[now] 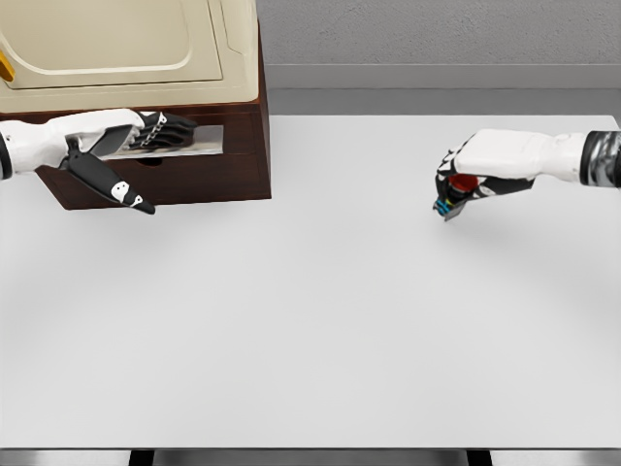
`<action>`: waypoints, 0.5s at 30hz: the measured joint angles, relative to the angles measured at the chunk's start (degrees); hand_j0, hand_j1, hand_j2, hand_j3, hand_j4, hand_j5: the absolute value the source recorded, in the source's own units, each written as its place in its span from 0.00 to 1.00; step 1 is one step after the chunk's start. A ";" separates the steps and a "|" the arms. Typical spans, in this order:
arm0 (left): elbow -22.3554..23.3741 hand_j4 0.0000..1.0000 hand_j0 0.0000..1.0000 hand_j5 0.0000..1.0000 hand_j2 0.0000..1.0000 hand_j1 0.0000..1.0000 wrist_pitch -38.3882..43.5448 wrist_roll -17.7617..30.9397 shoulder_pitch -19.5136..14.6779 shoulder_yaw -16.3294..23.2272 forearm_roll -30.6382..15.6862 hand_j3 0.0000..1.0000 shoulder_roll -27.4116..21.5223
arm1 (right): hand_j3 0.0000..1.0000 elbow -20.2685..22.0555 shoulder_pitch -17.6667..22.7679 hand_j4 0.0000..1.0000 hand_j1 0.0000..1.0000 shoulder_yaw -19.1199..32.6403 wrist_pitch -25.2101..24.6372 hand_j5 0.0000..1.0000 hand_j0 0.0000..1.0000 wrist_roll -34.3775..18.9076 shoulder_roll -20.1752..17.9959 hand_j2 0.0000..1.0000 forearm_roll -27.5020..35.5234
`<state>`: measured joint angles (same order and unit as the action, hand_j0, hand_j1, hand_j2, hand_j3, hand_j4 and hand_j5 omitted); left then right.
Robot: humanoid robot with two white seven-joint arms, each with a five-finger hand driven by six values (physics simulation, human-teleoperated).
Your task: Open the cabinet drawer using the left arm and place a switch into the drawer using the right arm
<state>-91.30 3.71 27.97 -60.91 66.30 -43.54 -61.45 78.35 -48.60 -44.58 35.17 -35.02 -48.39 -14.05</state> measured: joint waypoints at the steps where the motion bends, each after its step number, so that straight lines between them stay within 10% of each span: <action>1: -0.04 1.00 1.00 1.00 1.00 1.00 0.00 0.07 0.00 0.02 -0.04 1.00 -0.04 | 0.43 0.15 -0.44 0.43 0.43 -0.03 -0.01 0.43 0.43 0.01 0.30 0.43 0.01; 15: -1.70 1.00 1.00 1.00 1.00 1.00 0.26 2.92 1.14 -0.47 -4.19 1.00 -2.11 | 0.43 3.27 -7.03 0.43 0.43 -2.97 0.21 0.43 0.43 -0.16 4.03 0.43 -0.20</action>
<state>-93.00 3.97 30.89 -59.77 65.83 -47.72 -63.55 81.63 -55.63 -47.56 35.38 -35.18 -44.37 -14.25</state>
